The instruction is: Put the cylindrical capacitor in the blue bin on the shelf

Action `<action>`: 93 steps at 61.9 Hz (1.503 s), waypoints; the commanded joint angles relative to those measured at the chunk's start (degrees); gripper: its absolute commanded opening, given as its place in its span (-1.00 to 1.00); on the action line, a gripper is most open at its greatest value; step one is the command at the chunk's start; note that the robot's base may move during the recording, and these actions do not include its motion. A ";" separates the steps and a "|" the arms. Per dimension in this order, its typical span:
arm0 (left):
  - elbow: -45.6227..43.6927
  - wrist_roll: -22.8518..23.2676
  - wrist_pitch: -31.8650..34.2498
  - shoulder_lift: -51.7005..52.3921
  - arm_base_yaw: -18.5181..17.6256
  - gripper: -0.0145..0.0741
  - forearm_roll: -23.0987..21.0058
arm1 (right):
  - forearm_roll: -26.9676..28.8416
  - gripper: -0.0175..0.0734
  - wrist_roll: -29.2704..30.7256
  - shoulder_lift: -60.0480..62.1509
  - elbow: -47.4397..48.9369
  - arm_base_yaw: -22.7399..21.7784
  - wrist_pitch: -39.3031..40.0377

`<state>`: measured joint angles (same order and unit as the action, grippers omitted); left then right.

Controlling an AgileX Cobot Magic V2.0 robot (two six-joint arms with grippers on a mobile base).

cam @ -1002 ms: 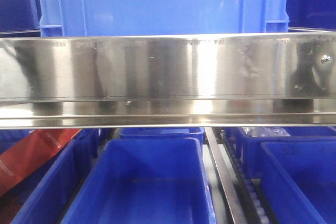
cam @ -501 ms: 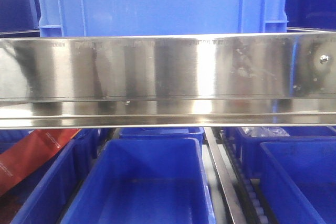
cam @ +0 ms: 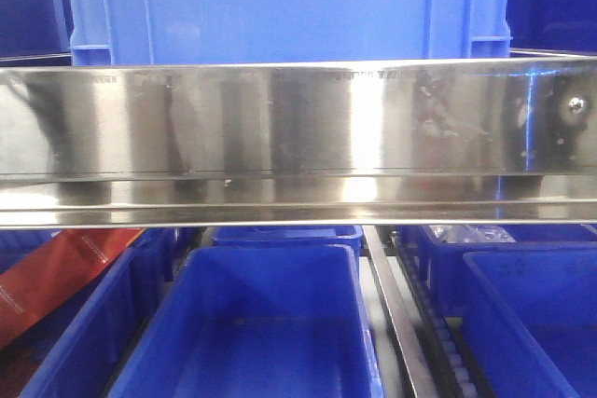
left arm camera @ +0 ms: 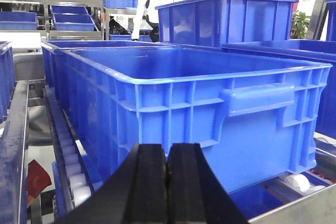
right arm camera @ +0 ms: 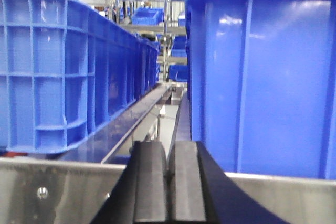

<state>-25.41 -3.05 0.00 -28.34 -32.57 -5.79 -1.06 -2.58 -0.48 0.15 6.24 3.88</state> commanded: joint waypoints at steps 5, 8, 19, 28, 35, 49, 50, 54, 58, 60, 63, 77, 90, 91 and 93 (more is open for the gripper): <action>0.02 -0.02 1.13 0.22 -0.43 -0.92 -0.35 | 0.28 -0.98 0.00 0.48 -0.15 -0.33 2.65; 0.02 -0.02 1.13 0.22 -0.43 -0.92 -0.35 | 0.28 -0.98 0.00 0.48 -0.15 -0.33 2.65; 0.02 -0.02 1.13 0.22 -0.43 -0.92 -0.35 | 0.28 -0.98 0.00 0.48 -0.15 -0.33 2.65; 0.02 -0.02 1.13 0.22 -0.43 -0.92 -0.35 | 0.28 -0.98 0.00 0.48 -0.15 -0.33 2.65; 0.42 -0.02 1.03 0.53 -0.43 -0.92 -0.35 | 0.28 -0.98 0.00 0.48 -0.15 -0.33 2.65; 6.93 0.70 2.03 4.92 6.74 -0.92 2.50 | 0.28 -0.98 0.00 0.48 -0.15 -0.33 2.65; 7.57 0.89 2.03 5.62 7.47 -0.92 3.11 | 0.28 -0.98 0.00 0.48 -0.15 -0.33 2.65; 10.48 3.41 2.03 8.16 11.01 -0.92 5.79 | 0.28 -0.98 0.00 0.48 -0.15 -0.33 2.65; 13.33 5.67 2.03 10.86 14.82 -0.92 8.28 | 0.28 -0.98 0.00 0.48 -0.15 -0.33 2.65; 14.88 6.54 2.03 12.64 16.95 -0.92 9.13 | 0.28 -0.98 0.00 0.48 -0.15 -0.33 2.65; 16.76 6.66 2.03 15.34 19.36 -0.92 9.24 | 0.28 -0.98 0.00 0.48 -0.15 -0.33 2.65; 25.27 6.63 2.03 27.96 26.61 -0.92 8.85 | 0.28 -0.98 0.00 0.48 -0.15 -0.33 2.65; 25.41 6.63 0.83 28.34 26.49 -0.92 8.60 | 0.28 -0.98 0.00 0.48 -0.15 -0.33 2.64; 25.41 6.63 1.03 28.34 26.49 -0.92 8.60 | 0.28 -0.98 0.00 0.48 -0.15 -0.33 2.64; 25.41 6.63 1.06 28.34 26.49 -0.92 8.60 | 0.28 -0.98 0.00 0.48 -0.15 -0.33 2.64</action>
<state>0.00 3.22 0.49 -0.37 -6.20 2.91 -1.06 -2.58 -0.45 0.15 6.24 5.36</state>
